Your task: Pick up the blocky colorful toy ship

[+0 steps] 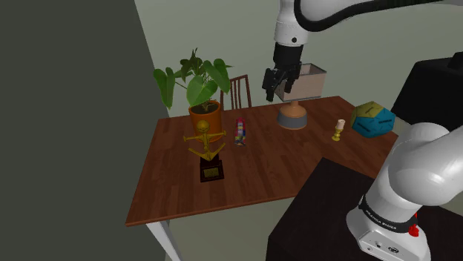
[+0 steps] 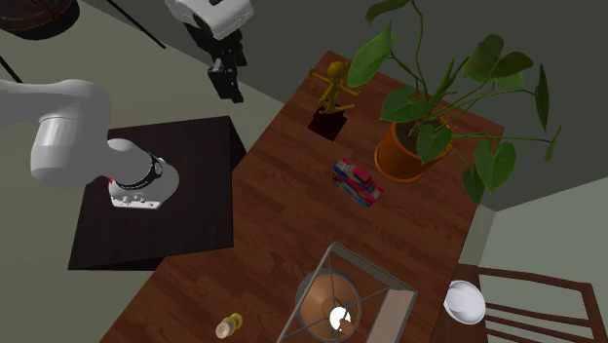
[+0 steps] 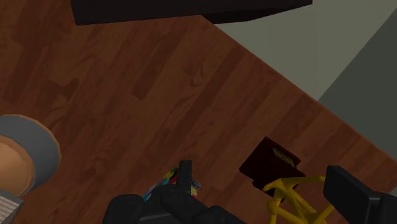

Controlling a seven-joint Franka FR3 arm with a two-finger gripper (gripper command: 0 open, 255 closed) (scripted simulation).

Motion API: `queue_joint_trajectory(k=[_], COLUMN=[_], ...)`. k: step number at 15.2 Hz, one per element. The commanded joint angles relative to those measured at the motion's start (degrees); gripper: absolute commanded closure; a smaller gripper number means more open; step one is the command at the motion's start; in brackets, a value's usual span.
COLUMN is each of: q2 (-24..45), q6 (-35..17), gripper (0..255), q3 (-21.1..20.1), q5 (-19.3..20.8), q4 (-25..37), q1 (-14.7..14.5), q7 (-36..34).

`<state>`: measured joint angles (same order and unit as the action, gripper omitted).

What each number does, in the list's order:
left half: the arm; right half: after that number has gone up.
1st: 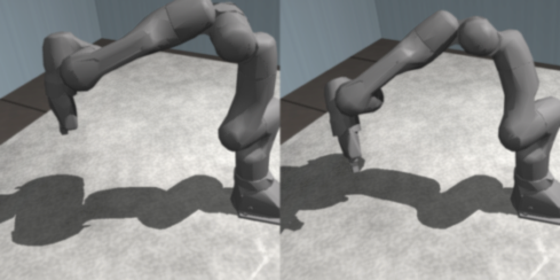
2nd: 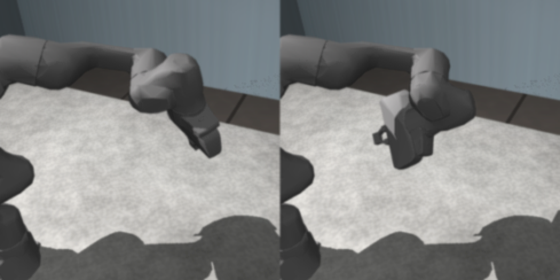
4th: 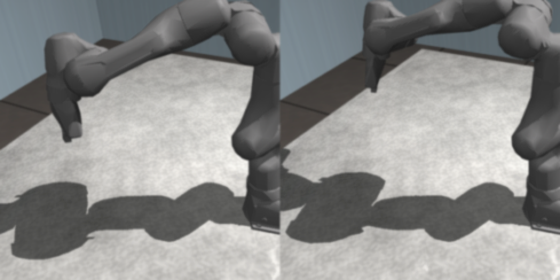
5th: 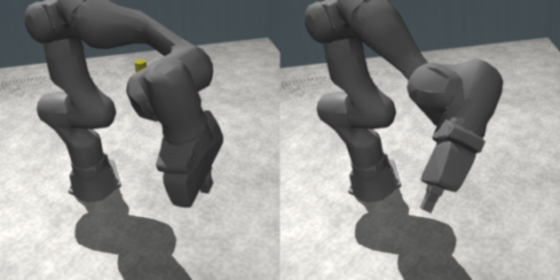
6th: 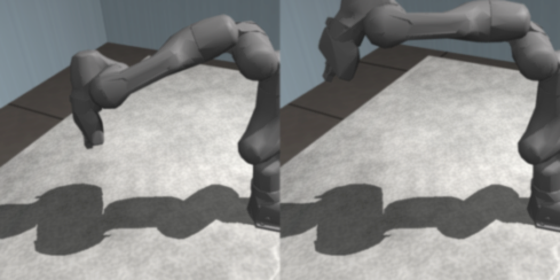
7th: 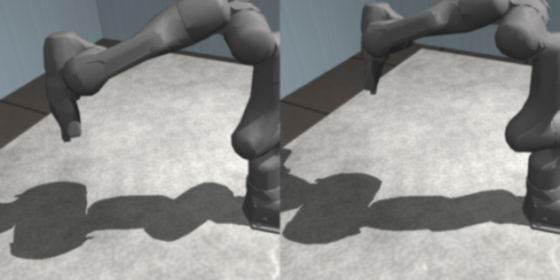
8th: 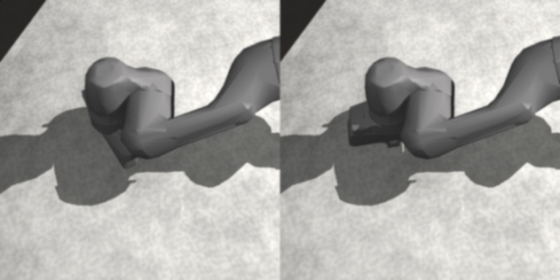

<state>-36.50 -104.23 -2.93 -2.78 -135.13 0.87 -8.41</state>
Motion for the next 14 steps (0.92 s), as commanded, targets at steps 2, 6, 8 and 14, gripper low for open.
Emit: queue_joint_trajectory(k=[2, 6, 8, 14], q2=[5.0, 12.8, 16.9, 29.5], q6=[-5.0, -11.1, -13.8, -21.0], gripper=[0, 0, 0, 0], q3=[-0.5, -0.6, -0.6, -0.2], q5=[-0.1, 0.1, 0.3, 0.9], q4=[-0.6, 0.3, 1.1, 5.3], q1=[0.6, 1.6, 2.1, 3.4], q7=[-1.6, -3.2, -4.0, -6.4])
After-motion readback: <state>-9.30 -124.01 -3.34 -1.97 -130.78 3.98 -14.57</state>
